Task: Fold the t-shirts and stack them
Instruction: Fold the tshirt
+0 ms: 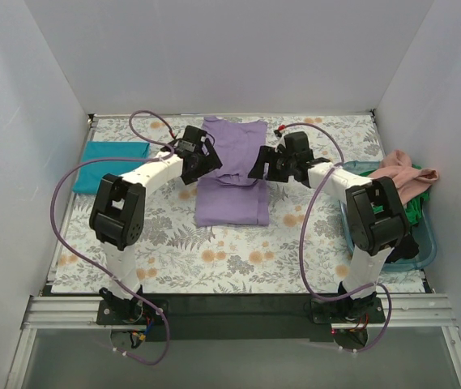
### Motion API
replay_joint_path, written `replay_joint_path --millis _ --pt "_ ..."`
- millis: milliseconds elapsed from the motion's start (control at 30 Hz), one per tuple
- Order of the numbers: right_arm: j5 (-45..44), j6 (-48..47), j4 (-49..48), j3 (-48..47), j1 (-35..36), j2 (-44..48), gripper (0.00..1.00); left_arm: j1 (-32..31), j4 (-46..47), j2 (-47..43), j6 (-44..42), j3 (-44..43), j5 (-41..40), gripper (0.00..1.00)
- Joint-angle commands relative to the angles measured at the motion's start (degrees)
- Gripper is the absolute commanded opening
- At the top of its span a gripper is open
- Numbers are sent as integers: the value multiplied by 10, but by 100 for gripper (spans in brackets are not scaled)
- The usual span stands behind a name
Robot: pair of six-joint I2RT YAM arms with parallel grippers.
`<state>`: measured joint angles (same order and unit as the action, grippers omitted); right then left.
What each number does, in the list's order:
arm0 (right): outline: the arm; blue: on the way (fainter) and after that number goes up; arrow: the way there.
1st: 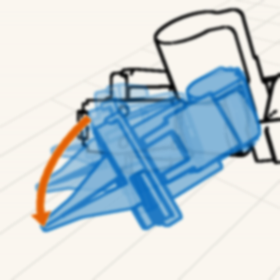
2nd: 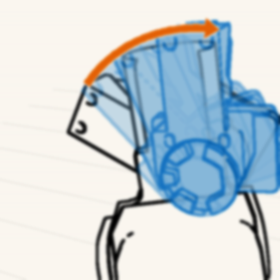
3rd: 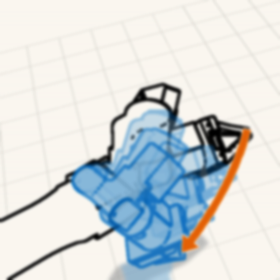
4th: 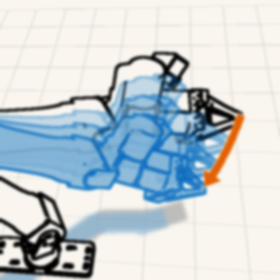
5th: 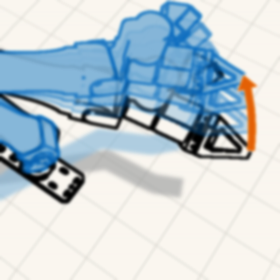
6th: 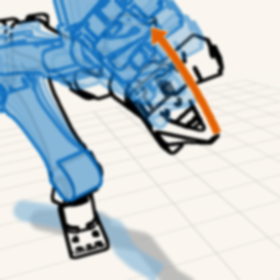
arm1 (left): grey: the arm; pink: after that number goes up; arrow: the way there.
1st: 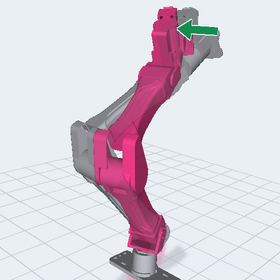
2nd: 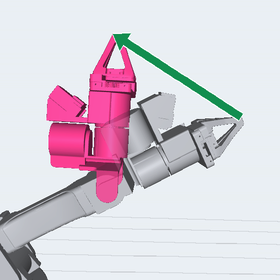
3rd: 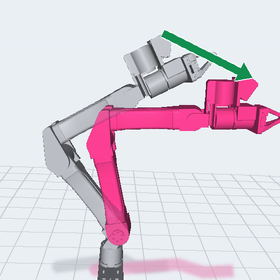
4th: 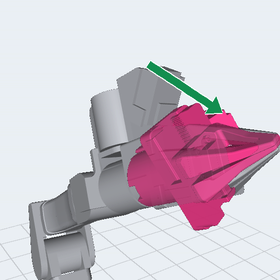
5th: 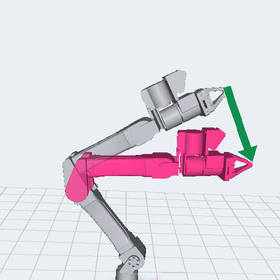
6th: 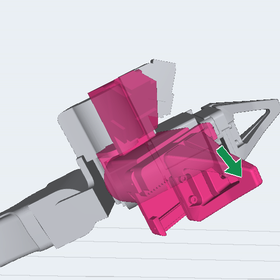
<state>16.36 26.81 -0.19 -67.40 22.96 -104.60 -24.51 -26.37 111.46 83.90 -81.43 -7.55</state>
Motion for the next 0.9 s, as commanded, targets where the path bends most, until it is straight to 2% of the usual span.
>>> replay_joint_path --millis 0,100,200,333,367,500,633,767,867 --pt "38 -15 -14 -18 -3 41 98 4 -23 -35 -19 -26 8 98" --pt "67 -25 -9 2 0 81 98 4 -22 -84 -21 -8 16 98" --pt "74 -35 -10 38 21 115 98 4 -11 -157 -5 62 35 98" --pt "70 -45 -10 60 53 122 98 4 6 -263 23 188 35 98" --pt "68 -47 -10 61 64 120 98 3 6 -288 45 246 32 98" --pt "55 -51 -9 36 84 73 98 3 14 -381 75 356 43 98" --pt "42 -52 -9 3 88 23 99 3 10 -450 100 413 41 98" --pt "55 -45 -17 -39 89 -43 98 3 -1 -465 100 426 32 98" --pt "32 -40 -26 -73 85 -76 98 3 -3 -468 101 425 25 98"
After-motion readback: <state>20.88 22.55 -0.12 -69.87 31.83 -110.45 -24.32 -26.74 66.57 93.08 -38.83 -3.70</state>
